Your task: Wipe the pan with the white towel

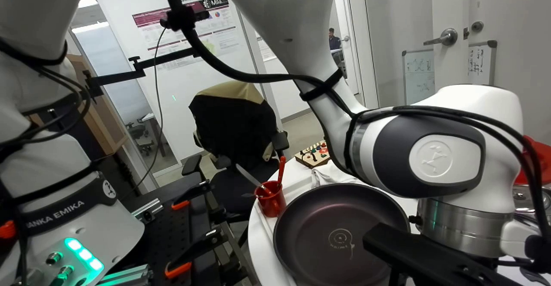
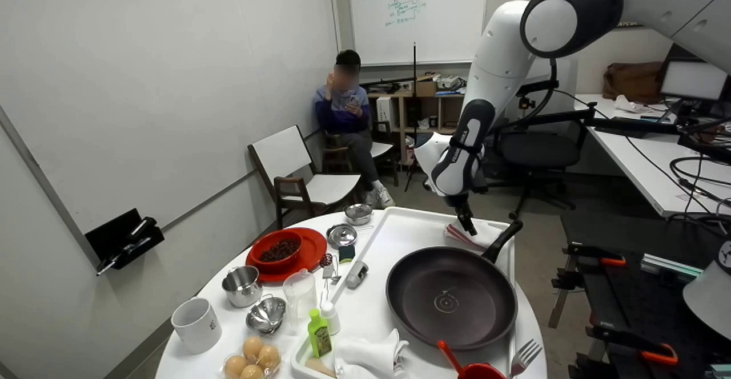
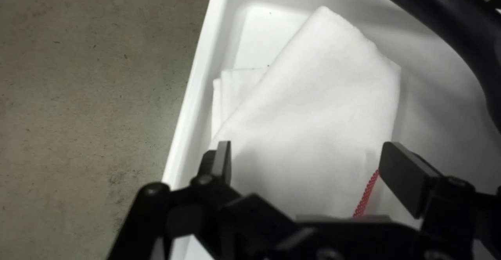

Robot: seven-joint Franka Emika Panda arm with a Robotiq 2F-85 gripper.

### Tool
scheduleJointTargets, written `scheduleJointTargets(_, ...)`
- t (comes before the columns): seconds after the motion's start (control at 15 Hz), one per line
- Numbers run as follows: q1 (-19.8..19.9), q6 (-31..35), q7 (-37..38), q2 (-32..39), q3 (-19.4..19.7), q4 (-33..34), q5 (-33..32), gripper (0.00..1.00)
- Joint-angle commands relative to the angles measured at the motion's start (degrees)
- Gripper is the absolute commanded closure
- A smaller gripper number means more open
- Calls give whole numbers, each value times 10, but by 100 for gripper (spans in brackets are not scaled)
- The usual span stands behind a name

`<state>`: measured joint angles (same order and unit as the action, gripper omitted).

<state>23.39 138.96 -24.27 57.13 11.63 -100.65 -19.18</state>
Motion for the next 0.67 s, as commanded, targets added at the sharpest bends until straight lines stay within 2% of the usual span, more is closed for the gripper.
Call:
scheduleJointTargets(0.0,-2,-11,-13,23,0,28,1,0)
scheduleJointTargets(0.6,-11,-11,0,67,10,64,-4,0)
